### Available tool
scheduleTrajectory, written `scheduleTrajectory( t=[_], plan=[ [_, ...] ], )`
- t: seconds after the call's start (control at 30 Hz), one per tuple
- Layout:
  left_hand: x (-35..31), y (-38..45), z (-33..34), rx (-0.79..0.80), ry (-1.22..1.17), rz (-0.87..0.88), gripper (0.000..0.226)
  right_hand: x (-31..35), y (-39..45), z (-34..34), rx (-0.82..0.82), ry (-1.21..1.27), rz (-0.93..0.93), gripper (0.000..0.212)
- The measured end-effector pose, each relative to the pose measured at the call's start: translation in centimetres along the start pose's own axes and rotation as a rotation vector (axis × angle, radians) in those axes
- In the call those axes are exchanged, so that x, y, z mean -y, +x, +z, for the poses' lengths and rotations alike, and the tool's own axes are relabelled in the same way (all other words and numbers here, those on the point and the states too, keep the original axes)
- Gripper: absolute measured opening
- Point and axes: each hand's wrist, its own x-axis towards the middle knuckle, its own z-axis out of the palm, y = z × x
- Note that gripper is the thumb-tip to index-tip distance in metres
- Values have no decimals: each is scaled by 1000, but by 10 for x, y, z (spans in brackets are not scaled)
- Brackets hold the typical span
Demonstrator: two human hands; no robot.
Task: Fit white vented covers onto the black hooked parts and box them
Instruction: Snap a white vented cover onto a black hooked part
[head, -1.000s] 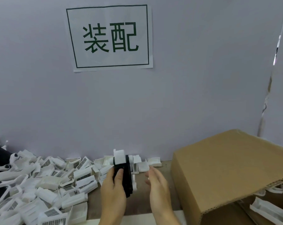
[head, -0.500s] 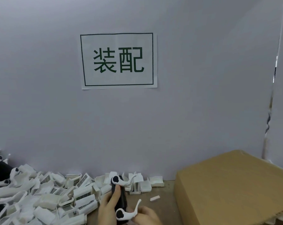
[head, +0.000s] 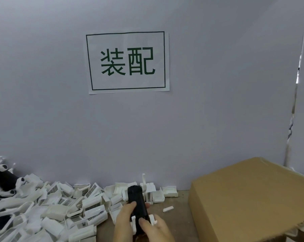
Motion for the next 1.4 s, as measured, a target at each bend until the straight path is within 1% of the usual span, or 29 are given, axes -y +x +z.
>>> scheduleTrajectory(
  t=[0.1, 0.17, 0.3, 0.4, 0.6, 0.67, 0.77, 0.9, 1.03, 1.33, 1.4],
  plan=[
    [2, -8, 3, -13, 148, 31, 11, 1, 4, -4, -12, 44, -6, 16],
    [2, -12, 4, -34, 175, 33, 6, 1, 5, -7, 3, 95, -15, 17],
    [0, -17, 0, 3, 175, -7, 15, -8, 10, -5, 19, 131, -59, 22],
    [-2, -23, -5, 41, 136, -17, 20, -14, 12, -3, 71, 126, -98, 28],
    [-4, -26, -9, 67, 114, -21, 26, -16, 13, -1, 83, 46, -116, 36],
    [-3, -25, -10, 66, 113, -6, 25, -17, 12, -2, 72, 7, -120, 35],
    [0, -20, -10, 67, 167, 30, 19, -16, 11, -2, 14, -47, -139, 24],
    [4, -15, -11, 99, 197, 53, 16, -18, 13, -4, -18, -45, -162, 18],
    [5, -13, -12, 91, 230, 90, 13, -18, 14, -4, -15, 15, -129, 15],
    [2, -14, -12, 52, 171, 49, 17, -21, 16, -4, 54, 28, -141, 28],
    [1, -13, -12, 30, 148, 37, 18, -20, 15, -5, 84, 13, -127, 35]
  ],
)
